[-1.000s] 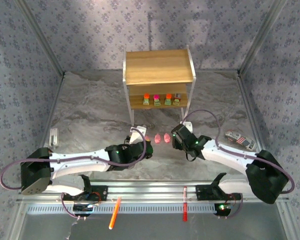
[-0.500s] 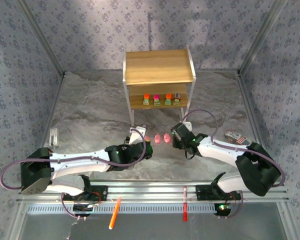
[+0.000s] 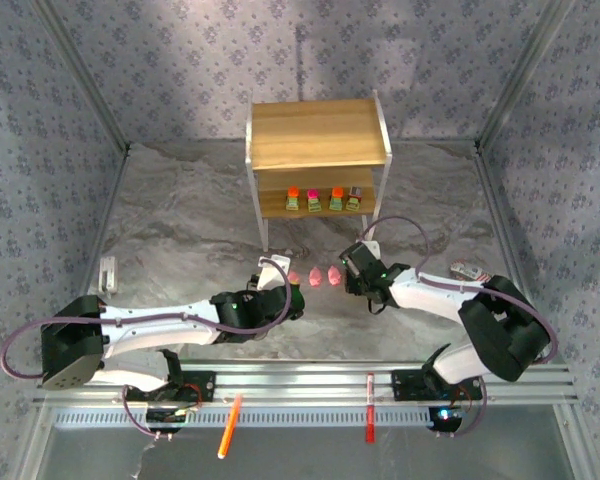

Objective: Place and organize the plastic toys onto the shelf

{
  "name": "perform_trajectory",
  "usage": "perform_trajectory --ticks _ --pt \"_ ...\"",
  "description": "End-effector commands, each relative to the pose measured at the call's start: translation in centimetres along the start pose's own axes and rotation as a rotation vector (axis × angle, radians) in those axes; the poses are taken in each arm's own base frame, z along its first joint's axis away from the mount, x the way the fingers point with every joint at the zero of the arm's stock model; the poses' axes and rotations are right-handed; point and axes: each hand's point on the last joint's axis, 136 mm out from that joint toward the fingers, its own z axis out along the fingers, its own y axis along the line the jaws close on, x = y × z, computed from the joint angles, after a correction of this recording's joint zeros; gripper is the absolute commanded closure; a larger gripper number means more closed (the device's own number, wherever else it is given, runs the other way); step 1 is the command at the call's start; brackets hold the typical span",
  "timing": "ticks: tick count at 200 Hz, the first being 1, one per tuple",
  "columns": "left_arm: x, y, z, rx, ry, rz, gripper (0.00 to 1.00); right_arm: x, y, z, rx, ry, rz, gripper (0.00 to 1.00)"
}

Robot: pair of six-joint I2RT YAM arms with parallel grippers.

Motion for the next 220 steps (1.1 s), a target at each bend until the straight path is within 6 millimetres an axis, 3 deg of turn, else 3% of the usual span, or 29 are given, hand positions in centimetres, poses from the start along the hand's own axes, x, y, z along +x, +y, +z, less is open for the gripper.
perform_trajectory --ticks 1,220 --pt "-0.4 0.3 -0.5 0.0 -0.024 -0.026 0.41 -0.8 0.2 0.1 0.004 -0.007 -0.005 0.58" --pt "0.2 -0.2 -0.1 0.015 -0.004 -0.031 0.41 0.4 0.1 1.0 0.036 0.02 -0.035 0.58"
